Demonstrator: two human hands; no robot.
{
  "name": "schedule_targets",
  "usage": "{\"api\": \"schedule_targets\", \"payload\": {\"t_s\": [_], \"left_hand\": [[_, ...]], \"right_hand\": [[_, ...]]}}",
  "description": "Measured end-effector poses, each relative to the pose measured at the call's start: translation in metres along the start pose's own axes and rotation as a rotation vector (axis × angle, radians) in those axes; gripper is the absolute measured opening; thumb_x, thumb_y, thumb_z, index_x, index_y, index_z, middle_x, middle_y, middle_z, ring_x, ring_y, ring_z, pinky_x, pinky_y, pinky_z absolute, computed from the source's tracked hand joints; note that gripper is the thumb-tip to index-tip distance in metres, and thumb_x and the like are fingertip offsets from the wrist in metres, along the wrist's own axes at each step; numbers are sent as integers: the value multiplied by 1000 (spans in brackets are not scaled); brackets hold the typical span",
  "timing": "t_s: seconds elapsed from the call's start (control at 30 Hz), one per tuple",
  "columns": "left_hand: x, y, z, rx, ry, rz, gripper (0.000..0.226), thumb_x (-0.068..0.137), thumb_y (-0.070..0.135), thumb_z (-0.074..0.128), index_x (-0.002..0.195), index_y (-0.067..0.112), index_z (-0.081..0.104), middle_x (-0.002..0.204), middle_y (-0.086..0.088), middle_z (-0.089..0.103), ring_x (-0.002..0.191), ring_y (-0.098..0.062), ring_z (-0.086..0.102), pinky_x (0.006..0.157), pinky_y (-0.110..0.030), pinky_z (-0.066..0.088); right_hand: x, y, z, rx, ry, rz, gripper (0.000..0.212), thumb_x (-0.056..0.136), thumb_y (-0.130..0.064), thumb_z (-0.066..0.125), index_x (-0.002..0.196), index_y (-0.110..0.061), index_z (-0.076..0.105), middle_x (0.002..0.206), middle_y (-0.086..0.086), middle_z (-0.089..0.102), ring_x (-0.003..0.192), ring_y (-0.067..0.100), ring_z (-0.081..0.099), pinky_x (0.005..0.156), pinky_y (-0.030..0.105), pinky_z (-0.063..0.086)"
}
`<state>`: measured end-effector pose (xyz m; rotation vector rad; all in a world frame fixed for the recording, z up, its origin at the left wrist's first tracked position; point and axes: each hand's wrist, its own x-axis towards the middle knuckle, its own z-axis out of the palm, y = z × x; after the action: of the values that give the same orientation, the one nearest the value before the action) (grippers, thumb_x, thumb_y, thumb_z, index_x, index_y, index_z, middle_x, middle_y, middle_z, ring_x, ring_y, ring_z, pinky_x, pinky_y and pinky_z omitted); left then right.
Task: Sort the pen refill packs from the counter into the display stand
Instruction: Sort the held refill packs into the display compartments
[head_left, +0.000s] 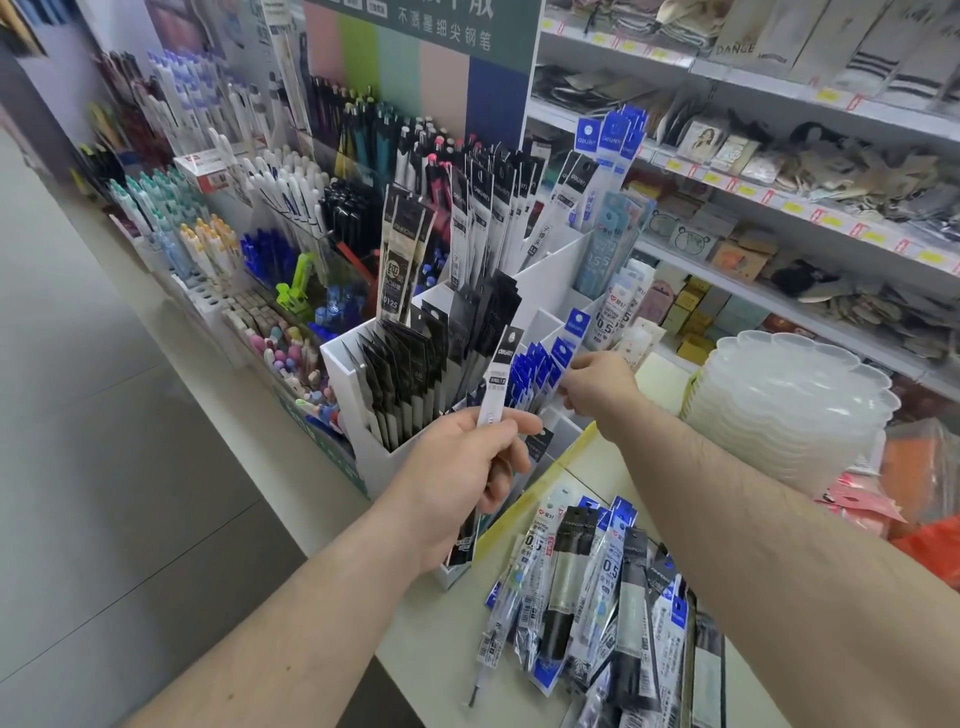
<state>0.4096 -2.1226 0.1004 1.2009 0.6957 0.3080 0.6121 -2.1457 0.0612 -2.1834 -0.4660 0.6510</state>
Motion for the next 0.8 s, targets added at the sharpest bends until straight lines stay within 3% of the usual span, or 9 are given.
{"api": "schedule_targets", "payload": {"t_s": [0.1, 0.17, 0.2, 0.27, 0.33, 0.43, 0.57, 0.67, 0.8], "left_hand": [[0, 2, 1, -74, -30, -30, 26, 103, 8, 40, 100, 7, 66, 61, 0, 57, 48, -10, 41, 43, -21, 29], [0, 4, 1, -157, -71, -70, 28, 103, 10, 39, 100, 5, 66, 62, -1, 55, 47, -10, 42, 42, -21, 30], [1, 4, 1, -195, -93, -91, 28, 103, 10, 38, 101, 4, 66, 62, -2, 55, 46, -10, 42, 42, -20, 30], [2, 6, 3, -255, -137, -134, 29, 103, 11, 38, 101, 3, 66, 62, -2, 54, 46, -11, 42, 41, -20, 31], [5, 8, 5, -275, -179, -164, 29, 103, 12, 38, 102, 3, 66, 62, -1, 53, 46, -10, 42, 41, -19, 32], [10, 9, 13, -263, -224, -195, 26, 102, 14, 41, 108, 1, 63, 63, -1, 54, 47, -10, 43, 42, -18, 32], [14, 13, 23, -184, -265, -203, 23, 102, 10, 39, 105, 5, 60, 62, -3, 57, 48, -11, 46, 43, -18, 34], [16, 16, 23, -139, -277, -161, 23, 102, 10, 40, 108, 2, 61, 65, -6, 61, 48, -13, 50, 43, -20, 38], [17, 22, 23, -106, -273, -126, 24, 102, 9, 44, 119, -3, 56, 74, -9, 69, 52, -17, 59, 46, -25, 50]], "right_hand": [[-3, 1, -4, 17, 40, 27, 10, 88, -19, 67, 79, -16, 70, 95, 10, 72, 86, 24, 65, 89, 48, 58], [-9, 3, -9, 34, 139, 29, 19, 87, -23, 68, 104, -16, 72, 109, 5, 70, 99, 23, 65, 93, 47, 55], [-15, 4, -13, 69, 191, 16, 26, 87, -23, 67, 112, -16, 70, 114, 3, 69, 101, 22, 65, 93, 45, 55], [-29, 2, -20, 205, 208, -38, 9, 88, -19, 65, 96, -20, 70, 103, 2, 70, 88, 18, 64, 78, 38, 56], [-47, -4, -27, 294, 83, -74, 10, 91, -18, 66, 83, -17, 70, 79, 2, 63, 66, 13, 53, 58, 29, 43], [-73, -16, -33, 336, -203, -135, 22, 91, -29, 68, 77, -13, 74, 65, 2, 49, 53, 13, 42, 52, 28, 32], [-91, -28, -37, 358, -409, -193, 19, 95, -17, 66, 80, -4, 65, 73, 8, 61, 57, 11, 62, 58, 21, 49], [-92, -34, -42, 360, -373, -219, 22, 96, -11, 63, 77, -1, 62, 64, 5, 58, 48, 7, 55, 51, 16, 45], [-72, -40, -48, 407, -144, -195, 23, 96, -23, 64, 82, -6, 63, 61, 6, 40, 51, 15, 32, 50, 28, 27]]}}
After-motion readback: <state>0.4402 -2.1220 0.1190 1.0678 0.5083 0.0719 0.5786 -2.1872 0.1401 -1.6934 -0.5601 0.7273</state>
